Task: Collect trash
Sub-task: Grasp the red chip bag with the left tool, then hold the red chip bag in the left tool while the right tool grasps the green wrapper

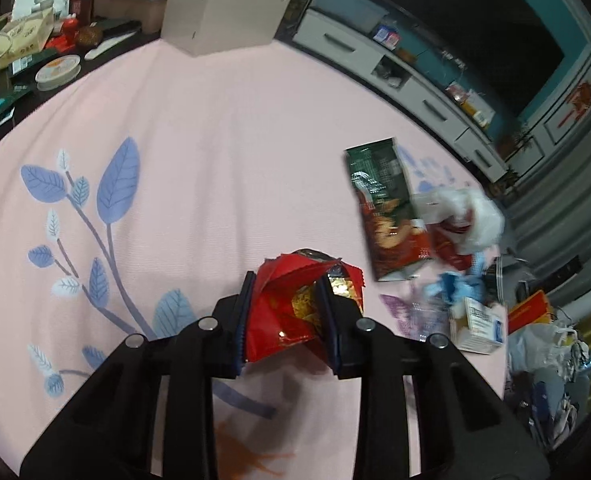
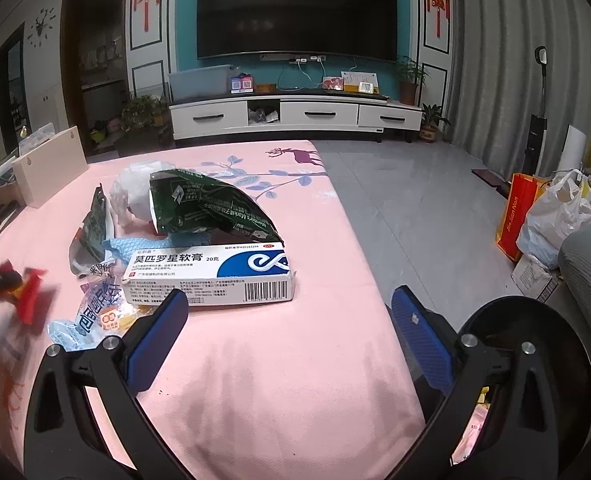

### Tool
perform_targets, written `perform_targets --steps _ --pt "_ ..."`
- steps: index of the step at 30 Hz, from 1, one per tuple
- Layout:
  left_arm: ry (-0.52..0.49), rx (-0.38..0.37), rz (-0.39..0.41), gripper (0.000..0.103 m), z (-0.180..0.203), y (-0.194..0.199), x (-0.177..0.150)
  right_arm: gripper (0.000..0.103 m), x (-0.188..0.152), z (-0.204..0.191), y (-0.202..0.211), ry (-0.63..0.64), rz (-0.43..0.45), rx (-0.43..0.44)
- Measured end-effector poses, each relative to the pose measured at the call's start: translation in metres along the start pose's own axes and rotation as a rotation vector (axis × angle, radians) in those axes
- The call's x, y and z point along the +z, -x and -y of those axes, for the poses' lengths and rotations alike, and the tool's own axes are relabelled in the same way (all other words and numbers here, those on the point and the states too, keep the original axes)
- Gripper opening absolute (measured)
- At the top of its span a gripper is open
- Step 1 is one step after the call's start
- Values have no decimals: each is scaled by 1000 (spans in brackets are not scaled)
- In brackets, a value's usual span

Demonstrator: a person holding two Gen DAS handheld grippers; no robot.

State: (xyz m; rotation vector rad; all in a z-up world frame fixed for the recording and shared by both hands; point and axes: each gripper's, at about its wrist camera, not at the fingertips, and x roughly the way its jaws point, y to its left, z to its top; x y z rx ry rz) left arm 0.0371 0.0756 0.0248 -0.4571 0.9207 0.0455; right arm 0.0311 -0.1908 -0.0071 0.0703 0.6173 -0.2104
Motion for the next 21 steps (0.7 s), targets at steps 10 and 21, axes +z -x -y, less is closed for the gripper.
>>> perform_targets --steps 10,21 --pt "-42 -20 73 31 8 29 -3 99 -2 -6 -1 29 -6 -9" --pt "-1 -32 96 31 -6 39 3 99 1 -5 0 31 -17 -1"
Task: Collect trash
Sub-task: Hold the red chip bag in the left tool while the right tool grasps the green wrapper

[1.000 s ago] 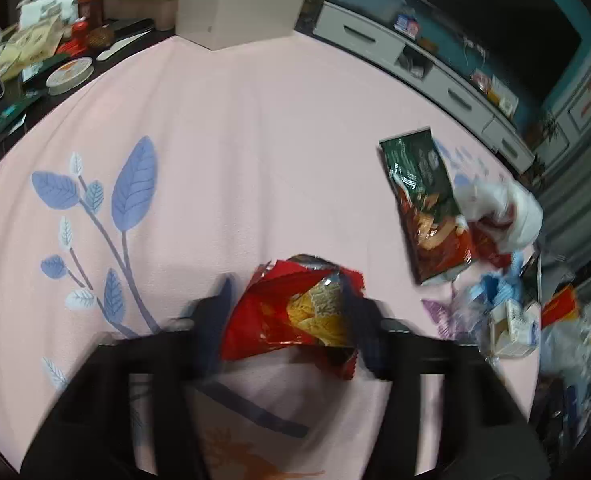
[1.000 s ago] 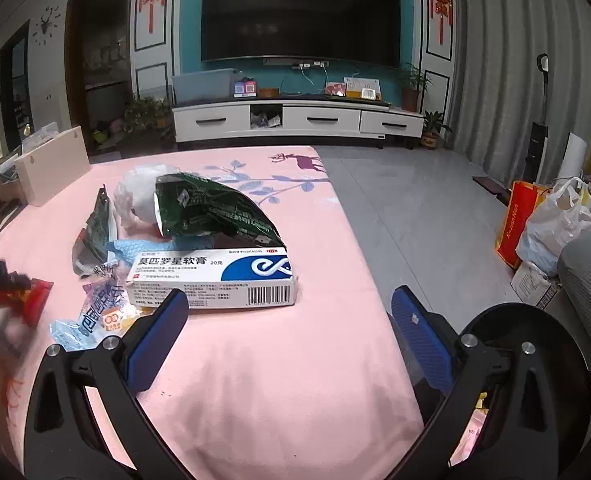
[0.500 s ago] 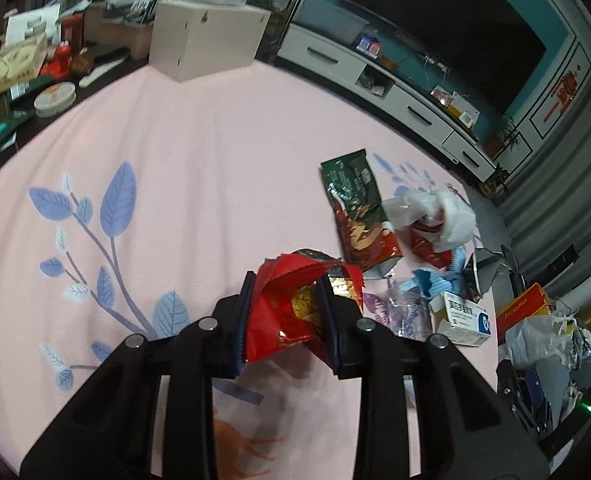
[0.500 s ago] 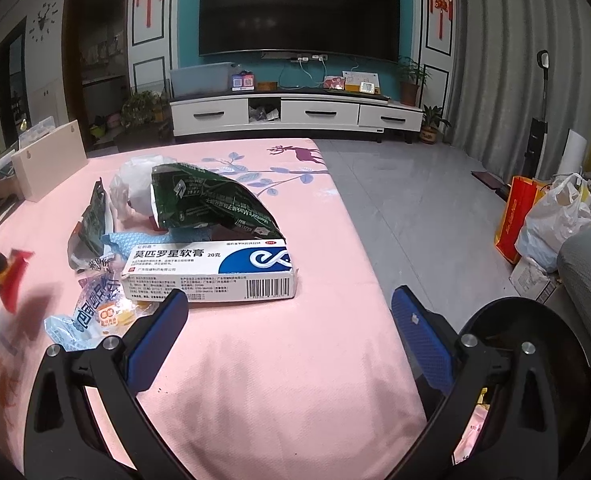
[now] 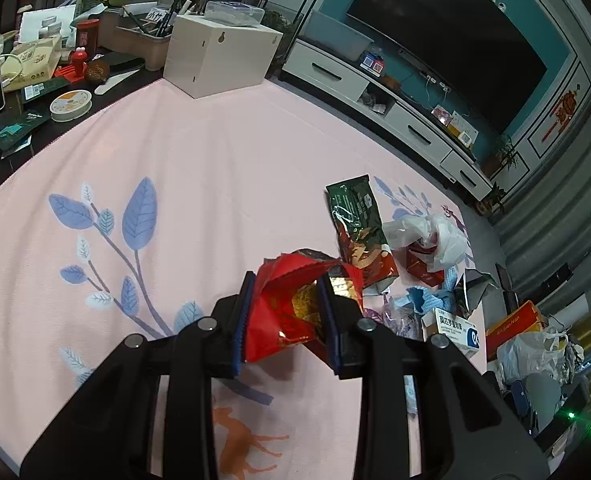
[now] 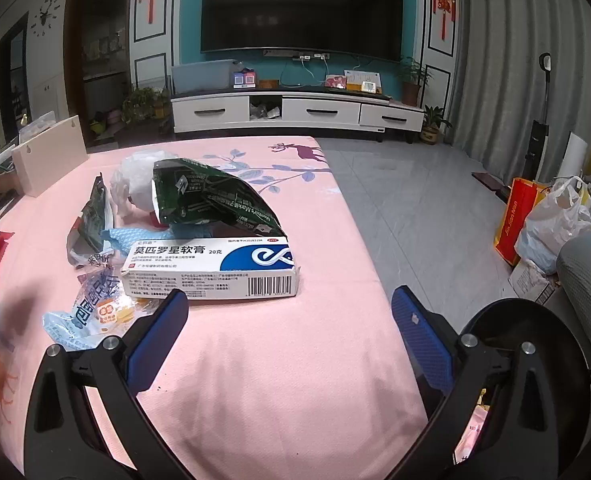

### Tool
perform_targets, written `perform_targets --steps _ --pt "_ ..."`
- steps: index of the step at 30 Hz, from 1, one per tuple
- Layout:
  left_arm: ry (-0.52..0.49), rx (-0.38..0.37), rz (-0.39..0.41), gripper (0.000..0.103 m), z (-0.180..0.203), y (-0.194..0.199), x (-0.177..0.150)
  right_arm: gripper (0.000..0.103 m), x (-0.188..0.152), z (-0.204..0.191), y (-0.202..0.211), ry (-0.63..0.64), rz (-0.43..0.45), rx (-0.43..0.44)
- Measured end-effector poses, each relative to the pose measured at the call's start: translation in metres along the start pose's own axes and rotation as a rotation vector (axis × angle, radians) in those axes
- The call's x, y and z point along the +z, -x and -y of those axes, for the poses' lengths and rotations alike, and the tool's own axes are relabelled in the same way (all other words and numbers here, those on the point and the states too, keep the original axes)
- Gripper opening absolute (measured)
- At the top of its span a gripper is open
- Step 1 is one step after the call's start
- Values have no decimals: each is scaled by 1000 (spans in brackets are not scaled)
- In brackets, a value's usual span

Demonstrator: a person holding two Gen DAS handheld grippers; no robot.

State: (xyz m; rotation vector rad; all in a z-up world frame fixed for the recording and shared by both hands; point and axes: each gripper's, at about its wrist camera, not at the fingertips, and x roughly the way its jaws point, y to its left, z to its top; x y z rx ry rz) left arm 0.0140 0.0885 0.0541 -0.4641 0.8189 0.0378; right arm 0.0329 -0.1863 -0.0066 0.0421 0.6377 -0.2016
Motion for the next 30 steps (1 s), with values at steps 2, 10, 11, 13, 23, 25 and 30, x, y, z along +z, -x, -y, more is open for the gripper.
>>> perform_targets --steps 2,10,11,13,23,25,30 --pt "3 -1 0 31 -1 0 1 99 5 2 3 -13 -9 29" --pt "31 -13 -2 32 -12 0 7 99 61 -15 -6 -9 -55 130" --pt "33 -14 -6 32 -13 -1 7 99 72 -20 -12 -9 -72 155" --pt "43 -15 -12 32 -14 -3 7 99 88 -32 -23 14 -103 168" --pt "25 -18 -31 32 -11 -8 8 99 108 -85 -115 267 -316 18" --pt "21 -21 -34 32 -11 -9 8 99 102 -83 -126 265 -346 19" --pt "16 -30 -37 32 -9 -10 9 83 90 -82 -135 269 -377 29"
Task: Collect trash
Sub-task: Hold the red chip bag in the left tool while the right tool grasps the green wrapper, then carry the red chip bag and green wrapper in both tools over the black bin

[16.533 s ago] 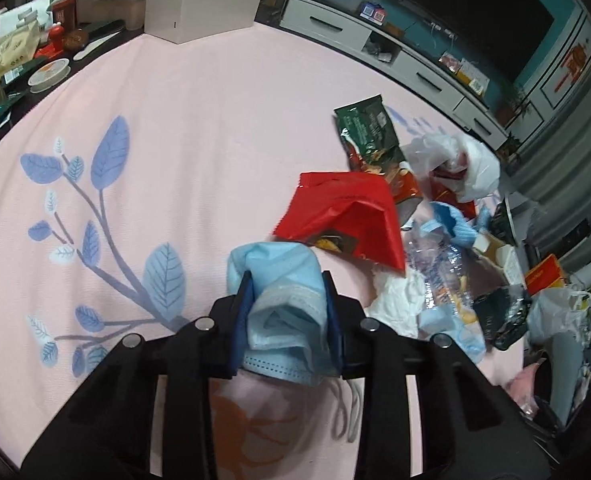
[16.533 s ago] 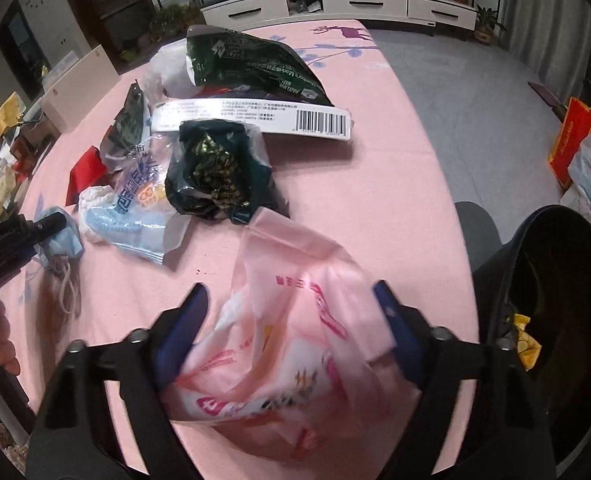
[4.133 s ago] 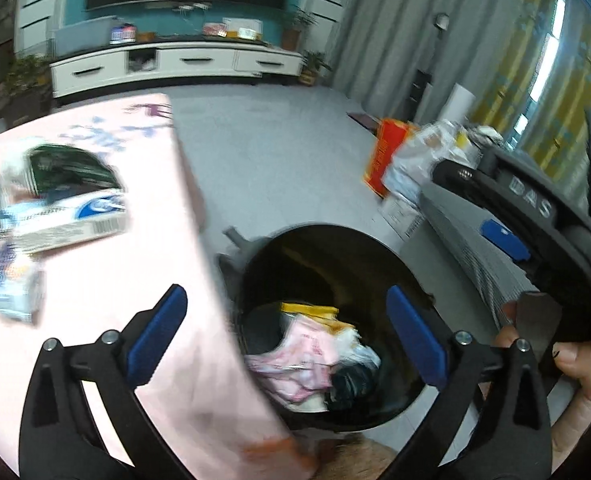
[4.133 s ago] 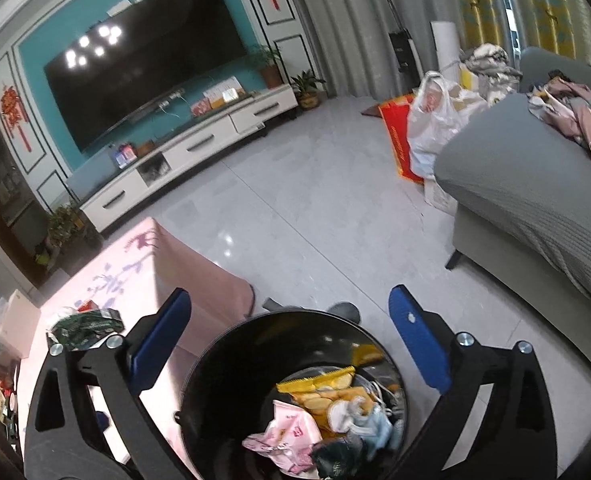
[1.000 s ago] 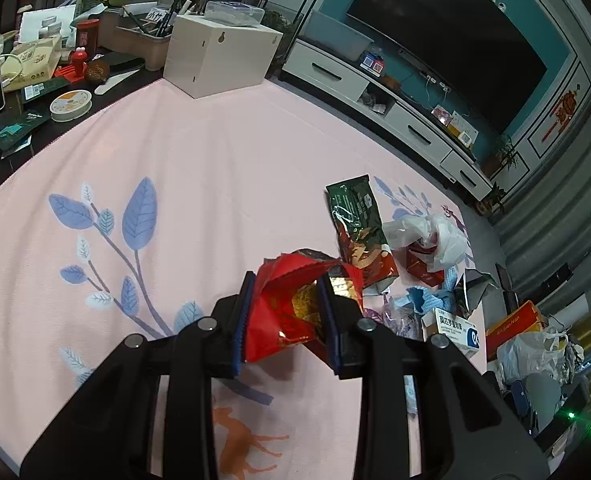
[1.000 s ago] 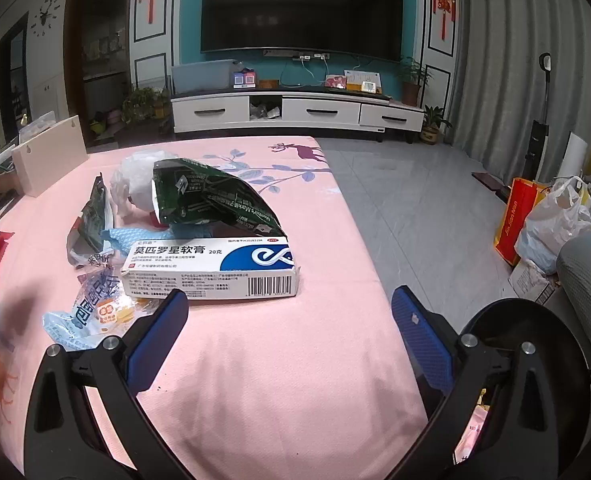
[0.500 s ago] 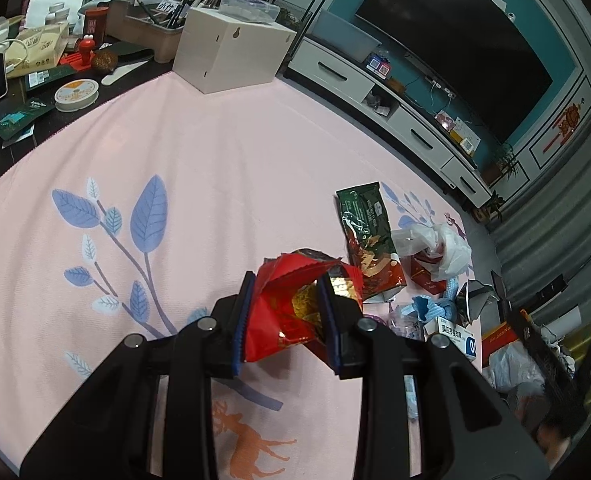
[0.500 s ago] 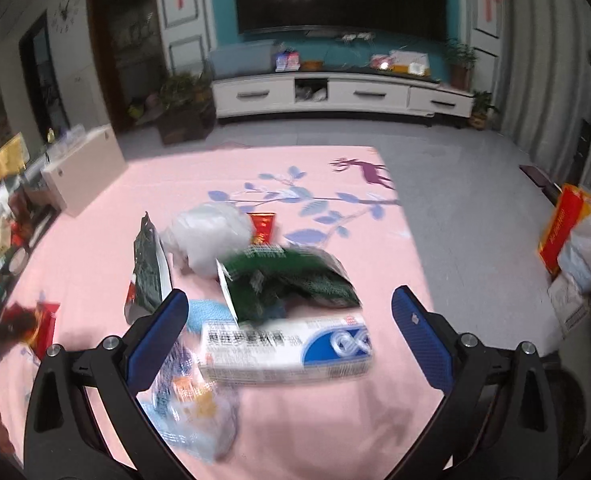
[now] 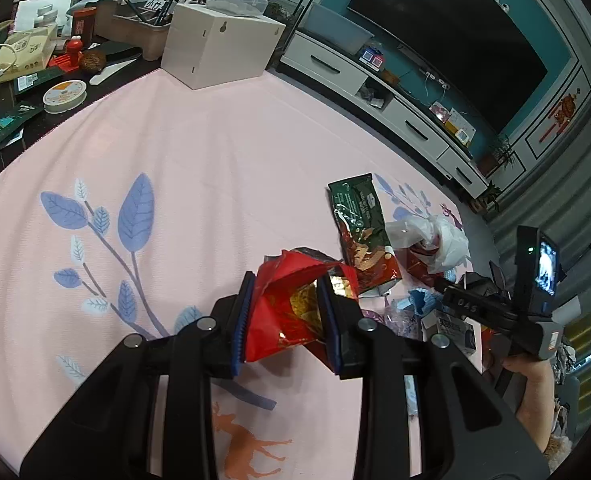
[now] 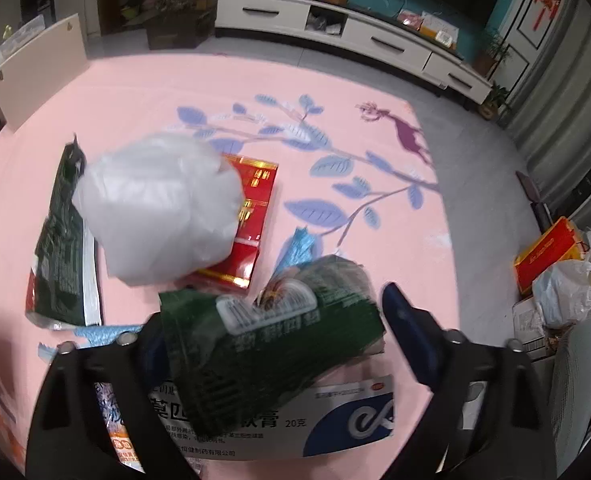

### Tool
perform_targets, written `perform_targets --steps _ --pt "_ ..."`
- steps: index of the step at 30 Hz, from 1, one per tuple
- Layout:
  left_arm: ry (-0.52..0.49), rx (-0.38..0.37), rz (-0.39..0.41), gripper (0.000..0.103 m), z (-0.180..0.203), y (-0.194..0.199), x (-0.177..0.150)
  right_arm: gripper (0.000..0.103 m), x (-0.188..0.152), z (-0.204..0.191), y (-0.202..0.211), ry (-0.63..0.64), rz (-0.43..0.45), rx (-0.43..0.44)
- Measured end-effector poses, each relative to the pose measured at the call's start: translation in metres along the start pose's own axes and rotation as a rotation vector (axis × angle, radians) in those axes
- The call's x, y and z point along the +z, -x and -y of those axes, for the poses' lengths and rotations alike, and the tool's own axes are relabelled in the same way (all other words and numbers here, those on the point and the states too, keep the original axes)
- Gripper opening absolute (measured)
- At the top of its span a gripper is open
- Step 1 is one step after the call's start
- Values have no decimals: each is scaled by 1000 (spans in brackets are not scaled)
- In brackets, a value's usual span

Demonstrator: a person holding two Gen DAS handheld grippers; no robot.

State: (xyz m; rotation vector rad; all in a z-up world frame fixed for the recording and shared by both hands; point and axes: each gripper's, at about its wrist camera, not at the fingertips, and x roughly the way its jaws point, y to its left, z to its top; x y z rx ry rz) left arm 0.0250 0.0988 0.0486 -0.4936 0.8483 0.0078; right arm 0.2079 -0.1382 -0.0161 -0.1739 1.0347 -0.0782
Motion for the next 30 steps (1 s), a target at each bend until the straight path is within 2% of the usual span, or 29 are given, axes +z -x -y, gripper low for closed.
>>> perform_targets --steps 3,4,10,12,16,21,26,30 --pt "-3 -4 -2 32 2 -1 -1 68 -3 -1 3 3 11 16" --pt "-4 -6 -3 32 2 -1 -1 59 -2 0 4 -5 11 31" --pt "-5 -19 -7 32 5 -1 -2 44 -5 2 13 -17 10 61" --pt "-3 -28 -7 32 5 0 -2 36 -7 6 21 -38 19 74" --pt "-7 -37 -3 32 7 2 -3 36 -12 17 48 -77 73 126" --pt "-24 -59 -14 32 15 2 -6 36 -28 35 102 -145 194 202" --pt "-53 -75 -25 32 27 1 -14 36 -67 52 148 -244 326 319" --pt "-86 -88 -33 32 39 1 -20 36 -99 60 156 -315 338 376"
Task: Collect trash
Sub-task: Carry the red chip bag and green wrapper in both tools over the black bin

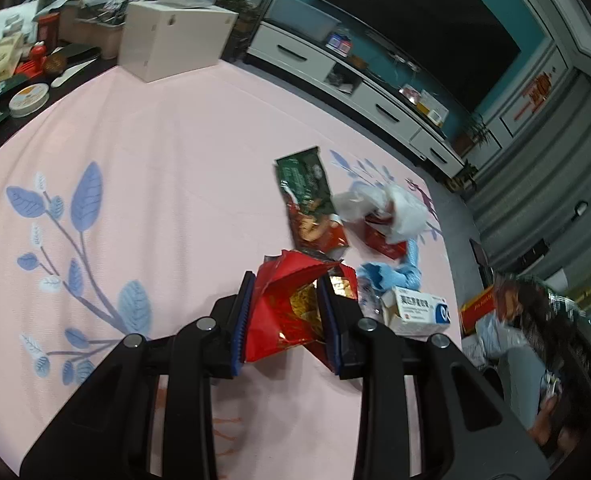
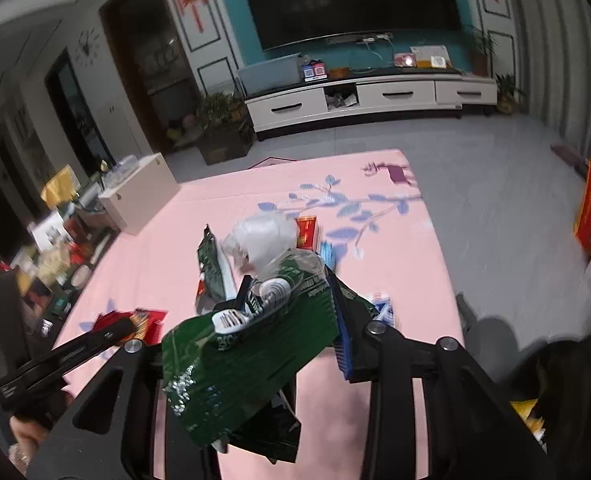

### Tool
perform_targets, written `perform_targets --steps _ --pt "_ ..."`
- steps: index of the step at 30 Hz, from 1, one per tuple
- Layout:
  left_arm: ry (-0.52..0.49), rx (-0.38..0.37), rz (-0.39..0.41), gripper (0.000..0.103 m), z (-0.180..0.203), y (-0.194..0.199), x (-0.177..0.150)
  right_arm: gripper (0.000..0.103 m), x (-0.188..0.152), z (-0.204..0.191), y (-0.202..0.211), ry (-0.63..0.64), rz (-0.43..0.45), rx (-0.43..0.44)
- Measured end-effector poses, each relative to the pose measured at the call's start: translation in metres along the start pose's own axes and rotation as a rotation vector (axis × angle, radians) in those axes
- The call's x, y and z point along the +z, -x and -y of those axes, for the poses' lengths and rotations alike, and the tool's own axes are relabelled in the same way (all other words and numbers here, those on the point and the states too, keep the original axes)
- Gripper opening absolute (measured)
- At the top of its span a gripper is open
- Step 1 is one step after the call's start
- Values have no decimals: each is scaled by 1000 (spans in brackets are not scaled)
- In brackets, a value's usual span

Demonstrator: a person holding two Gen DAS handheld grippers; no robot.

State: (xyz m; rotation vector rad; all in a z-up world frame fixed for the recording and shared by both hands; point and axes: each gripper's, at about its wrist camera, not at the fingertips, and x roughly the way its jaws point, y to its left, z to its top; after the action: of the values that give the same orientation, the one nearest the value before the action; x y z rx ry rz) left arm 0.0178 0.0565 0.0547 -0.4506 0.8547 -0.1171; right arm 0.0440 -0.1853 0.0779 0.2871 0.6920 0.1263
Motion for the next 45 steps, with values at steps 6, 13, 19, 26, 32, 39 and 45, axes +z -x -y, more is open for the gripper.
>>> perform_targets --steps 6,13,19,26,32,39,45 --pt "-61 -27 -16 32 22 -2 -9 36 -27 19 27 -77 9 -12" --pt "-141 -156 -40 32 59 11 -25 36 -34 39 59 -151 84 -43" --pt "-240 -254 -45 32 102 32 -49 37 -34 50 108 -163 201 -80" --pt "-343 -415 -41 32 168 66 -88 37 -42 73 183 -175 375 -211" --pt "-405 -438 -86 32 216 67 -124 37 -54 111 207 -250 437 -303" --pt "-460 -445 -171 32 265 39 -163 37 -64 153 193 -327 368 -300" --pt "-511 -425 -239 32 297 10 -193 38 -74 189 181 -387 307 -337"
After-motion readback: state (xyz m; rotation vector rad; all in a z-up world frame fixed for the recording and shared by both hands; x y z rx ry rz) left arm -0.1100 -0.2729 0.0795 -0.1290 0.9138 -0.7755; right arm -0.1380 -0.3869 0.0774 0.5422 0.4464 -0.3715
